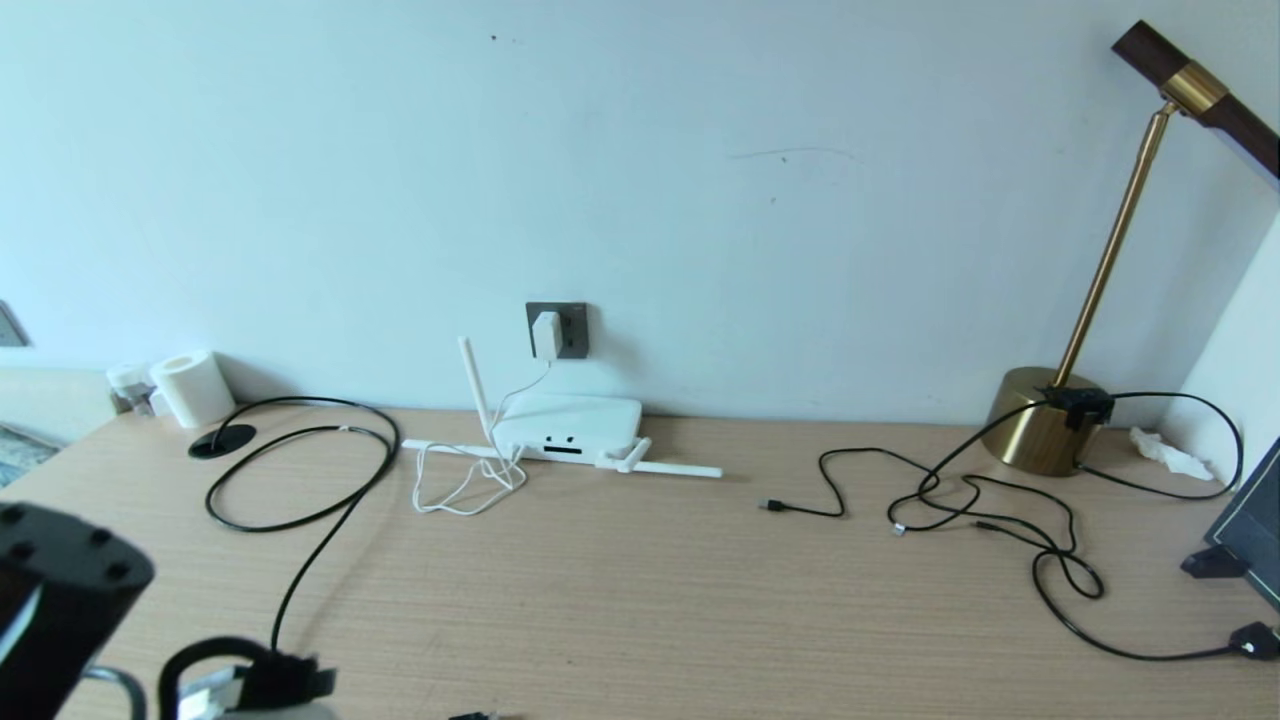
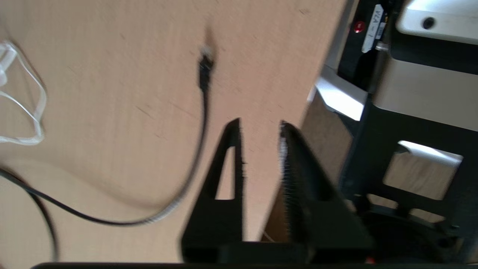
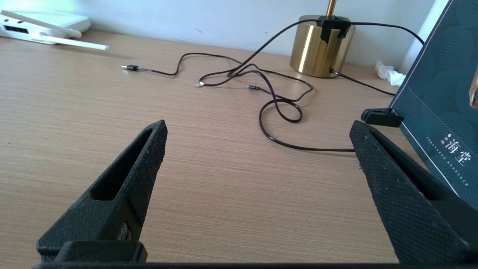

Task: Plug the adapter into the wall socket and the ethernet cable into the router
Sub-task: Pick up cable

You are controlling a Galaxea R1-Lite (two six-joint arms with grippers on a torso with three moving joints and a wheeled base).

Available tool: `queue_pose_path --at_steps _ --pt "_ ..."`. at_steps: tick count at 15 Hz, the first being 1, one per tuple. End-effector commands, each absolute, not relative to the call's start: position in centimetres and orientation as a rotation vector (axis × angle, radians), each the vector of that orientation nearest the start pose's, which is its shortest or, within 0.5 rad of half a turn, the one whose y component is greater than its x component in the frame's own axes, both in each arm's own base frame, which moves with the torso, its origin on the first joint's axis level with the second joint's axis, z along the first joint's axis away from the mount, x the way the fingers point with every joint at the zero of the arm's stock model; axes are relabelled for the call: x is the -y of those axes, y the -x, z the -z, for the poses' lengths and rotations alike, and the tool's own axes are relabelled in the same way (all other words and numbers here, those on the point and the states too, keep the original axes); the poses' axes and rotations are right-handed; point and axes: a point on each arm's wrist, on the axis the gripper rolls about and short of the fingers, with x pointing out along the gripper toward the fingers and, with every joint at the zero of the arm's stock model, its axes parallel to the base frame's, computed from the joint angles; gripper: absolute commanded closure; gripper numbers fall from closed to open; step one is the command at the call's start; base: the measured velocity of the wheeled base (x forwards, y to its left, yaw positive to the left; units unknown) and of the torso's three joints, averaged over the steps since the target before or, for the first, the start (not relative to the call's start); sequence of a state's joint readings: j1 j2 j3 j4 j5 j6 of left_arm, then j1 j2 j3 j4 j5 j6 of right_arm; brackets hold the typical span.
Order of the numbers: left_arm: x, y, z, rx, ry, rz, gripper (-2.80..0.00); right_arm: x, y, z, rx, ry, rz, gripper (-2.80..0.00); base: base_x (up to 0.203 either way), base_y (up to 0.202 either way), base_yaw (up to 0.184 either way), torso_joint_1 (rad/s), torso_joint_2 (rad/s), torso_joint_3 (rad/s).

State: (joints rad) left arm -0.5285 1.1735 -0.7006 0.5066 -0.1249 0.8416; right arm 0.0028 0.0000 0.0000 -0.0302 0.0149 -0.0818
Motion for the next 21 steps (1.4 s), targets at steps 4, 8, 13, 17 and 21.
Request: queue_pose_path --at_steps 4,8,13,17,21 --pt "9.2 -16.2 -16.3 -0.817 -0.984 1.042 -2.80 0.0 2.2 -7.6 0.019 0.083 -0.018 -2.80 0.000 0.000 0.000 0.000 0.00 0.000" --pt "9.6 -16.9 -15.1 -0.858 -0.951 1.108 -2.80 0.0 2.2 -7.6 0.020 0.083 -0.018 -2.80 0.000 0.000 0.000 0.000 0.00 0.000" --pt "9.8 -20.0 -12.8 -0.934 -0.985 1.140 -2.80 0.0 2.2 -7.6 0.020 0.083 -0.018 -2.80 0.000 0.000 0.000 0.000 0.00 0.000" --pt "9.5 -21.5 -12.3 -0.968 -0.983 1.144 -2.80 0.0 2.2 -7.6 0.021 0.083 -0.018 -2.80 0.000 0.000 0.000 0.000 0.00 0.000" --pt "9.2 -21.8 -11.7 -1.026 -0.977 1.166 -2.80 0.0 2.2 -7.6 0.019 0.083 -0.018 -2.80 0.000 0.000 0.000 0.000 0.00 0.000"
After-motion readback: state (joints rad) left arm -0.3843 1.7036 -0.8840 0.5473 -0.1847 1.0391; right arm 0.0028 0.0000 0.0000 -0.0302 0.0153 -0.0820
